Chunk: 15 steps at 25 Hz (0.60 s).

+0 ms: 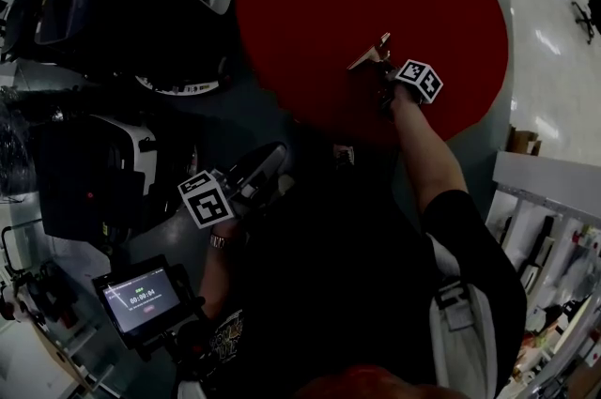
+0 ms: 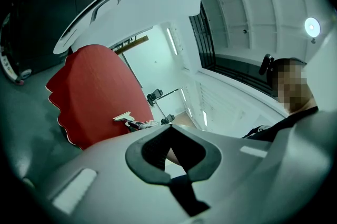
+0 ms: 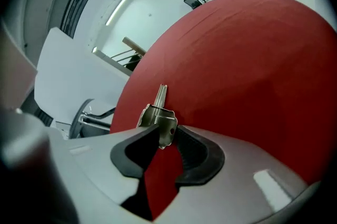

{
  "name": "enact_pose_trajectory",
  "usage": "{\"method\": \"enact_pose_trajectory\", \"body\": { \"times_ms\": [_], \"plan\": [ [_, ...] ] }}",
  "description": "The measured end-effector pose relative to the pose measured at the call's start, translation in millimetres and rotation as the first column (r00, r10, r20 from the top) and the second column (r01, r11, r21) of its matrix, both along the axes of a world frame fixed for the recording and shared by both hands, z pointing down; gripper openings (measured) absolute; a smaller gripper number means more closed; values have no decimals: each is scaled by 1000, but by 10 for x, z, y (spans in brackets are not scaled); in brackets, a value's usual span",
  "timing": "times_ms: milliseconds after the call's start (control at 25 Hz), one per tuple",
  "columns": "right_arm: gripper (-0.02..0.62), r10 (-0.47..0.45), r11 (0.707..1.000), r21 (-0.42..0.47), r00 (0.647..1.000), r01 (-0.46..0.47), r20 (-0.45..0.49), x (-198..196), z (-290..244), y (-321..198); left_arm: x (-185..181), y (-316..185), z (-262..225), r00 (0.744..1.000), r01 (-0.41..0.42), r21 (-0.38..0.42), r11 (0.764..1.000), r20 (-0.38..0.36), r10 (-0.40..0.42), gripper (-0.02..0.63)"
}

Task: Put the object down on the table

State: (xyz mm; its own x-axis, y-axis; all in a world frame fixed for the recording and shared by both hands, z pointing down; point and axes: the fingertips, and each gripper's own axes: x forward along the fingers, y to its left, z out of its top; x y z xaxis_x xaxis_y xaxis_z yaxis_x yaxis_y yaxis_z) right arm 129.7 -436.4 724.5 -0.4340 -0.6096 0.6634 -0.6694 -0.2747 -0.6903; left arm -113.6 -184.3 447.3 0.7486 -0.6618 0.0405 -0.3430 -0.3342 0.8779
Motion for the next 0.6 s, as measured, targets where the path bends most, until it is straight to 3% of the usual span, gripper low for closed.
{"method": "enact_pose_trajectory", "body": {
  "times_ms": [200, 360, 480, 600],
  "plan": [
    [101, -5, 999, -33, 1000, 5, 3, 75, 12, 226, 76, -16, -50, 999, -37, 16, 999, -1, 37, 16],
    [85, -19, 1000, 13, 999, 19, 50, 95, -128, 460, 128, -11, -83, 998, -61, 31, 998, 11, 61, 17],
    [34, -95, 986, 152, 988, 75, 126, -58, -566, 686, 166, 23, -85, 993, -79, 41, 996, 87, 75, 15],
    [6, -249, 914, 354, 963, 199, 100, -331, -1297, 1059, 206, 83, -28, 982, -95, 45, 994, 167, 86, 15]
  ]
}}
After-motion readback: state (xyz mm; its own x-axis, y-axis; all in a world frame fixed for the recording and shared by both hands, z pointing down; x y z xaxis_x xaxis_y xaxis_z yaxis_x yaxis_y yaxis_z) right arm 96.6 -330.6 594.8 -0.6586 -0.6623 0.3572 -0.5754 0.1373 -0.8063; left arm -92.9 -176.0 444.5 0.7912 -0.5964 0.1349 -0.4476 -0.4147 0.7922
